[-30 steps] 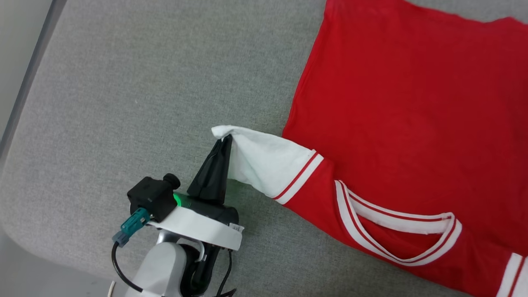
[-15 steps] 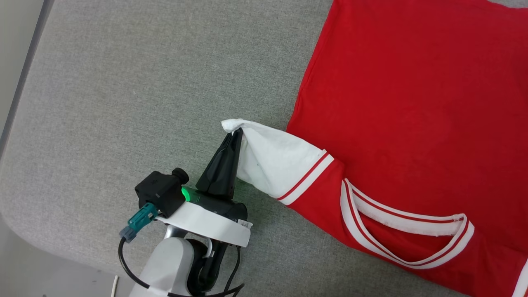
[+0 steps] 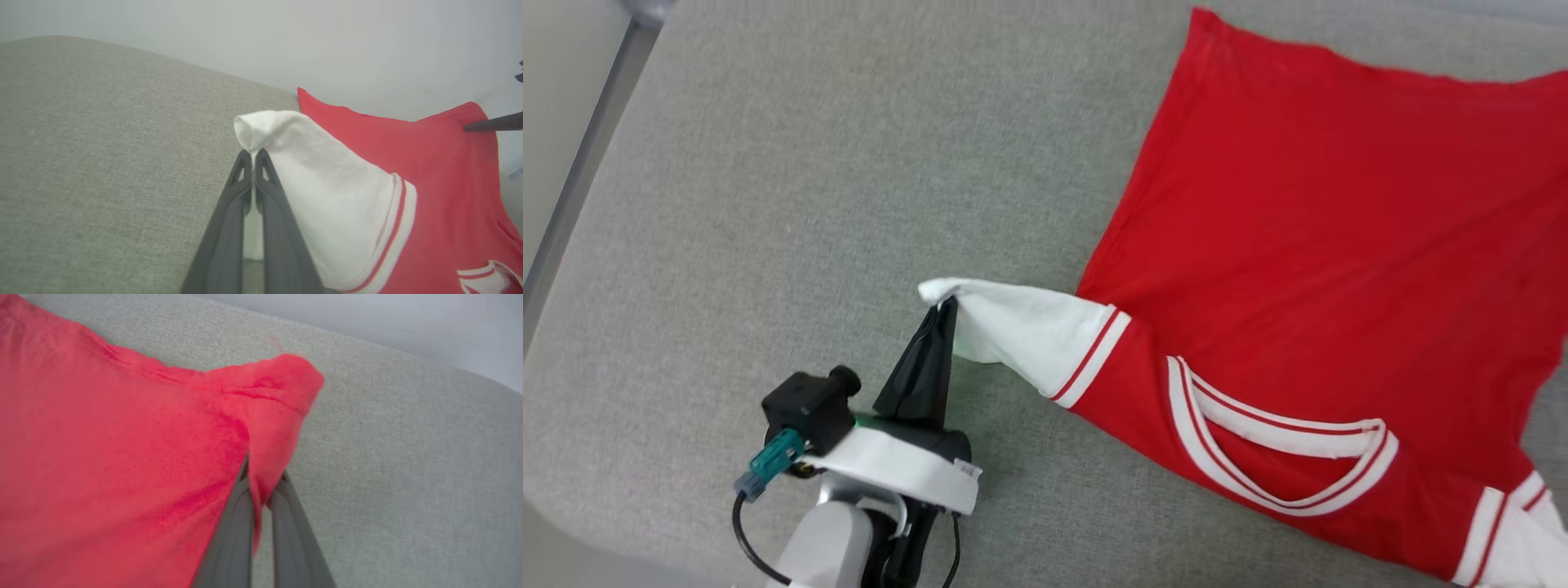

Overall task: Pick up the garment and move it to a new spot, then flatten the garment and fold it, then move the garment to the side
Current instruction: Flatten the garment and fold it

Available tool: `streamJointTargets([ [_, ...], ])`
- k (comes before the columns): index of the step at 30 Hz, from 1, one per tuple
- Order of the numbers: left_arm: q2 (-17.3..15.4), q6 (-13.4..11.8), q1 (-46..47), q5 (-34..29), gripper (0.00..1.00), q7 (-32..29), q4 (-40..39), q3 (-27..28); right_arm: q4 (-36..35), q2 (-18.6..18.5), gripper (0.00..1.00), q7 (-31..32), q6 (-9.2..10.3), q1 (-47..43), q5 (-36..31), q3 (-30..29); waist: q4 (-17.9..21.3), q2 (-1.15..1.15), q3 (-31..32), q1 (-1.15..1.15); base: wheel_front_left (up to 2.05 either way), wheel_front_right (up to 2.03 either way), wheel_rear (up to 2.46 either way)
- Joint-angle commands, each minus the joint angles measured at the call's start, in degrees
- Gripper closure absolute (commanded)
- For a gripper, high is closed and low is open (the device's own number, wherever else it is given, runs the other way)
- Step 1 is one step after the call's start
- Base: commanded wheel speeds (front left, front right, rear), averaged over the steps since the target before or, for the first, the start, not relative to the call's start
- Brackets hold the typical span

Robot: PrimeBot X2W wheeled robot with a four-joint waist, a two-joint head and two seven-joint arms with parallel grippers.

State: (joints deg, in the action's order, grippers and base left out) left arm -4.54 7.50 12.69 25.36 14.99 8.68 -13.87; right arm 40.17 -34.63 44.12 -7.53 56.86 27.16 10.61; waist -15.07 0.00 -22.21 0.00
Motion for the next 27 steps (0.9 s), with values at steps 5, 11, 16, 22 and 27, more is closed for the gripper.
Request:
streamJointTargets([
  [5,-1.3,0.0,-2.9,0.3,1.0,0.3,1.6,1.7,-3.9,-1.6,1.0,-1.2,0.08,-6.1,2.2,0.3,5.6,0.0,7.4,0.0,0.0,0.0,0.0],
  [11,-2.4,0.0,-6.3,0.7,1.0,0.3,3.4,3.9,-8.7,-1.5,1.0,-3.0,0.07,-15.9,4.5,-1.0,10.8,0.0,12.7,0.0,0.0,0.0,0.0],
  [16,-3.7,0.0,-8.5,1.3,1.0,0.3,5.5,5.3,-12.6,-0.3,1.0,-4.0,0.07,-26.2,5.3,-3.7,14.9,0.0,16.1,0.0,0.0,0.0,0.0],
  [22,-4.6,-0.2,-11.5,2.1,1.0,0.3,7.3,6.6,-17.9,2.7,1.0,-6.0,0.06,-40.9,5.0,-8.9,18.2,0.0,19.7,0.0,0.0,0.0,0.0],
  [27,-5.1,-0.4,-13.3,2.6,1.0,0.1,8.1,7.1,-21.8,6.6,1.0,-6.8,0.06,-49.8,3.9,-12.8,20.0,0.0,21.3,0.0,0.0,0.0,0.0],
])
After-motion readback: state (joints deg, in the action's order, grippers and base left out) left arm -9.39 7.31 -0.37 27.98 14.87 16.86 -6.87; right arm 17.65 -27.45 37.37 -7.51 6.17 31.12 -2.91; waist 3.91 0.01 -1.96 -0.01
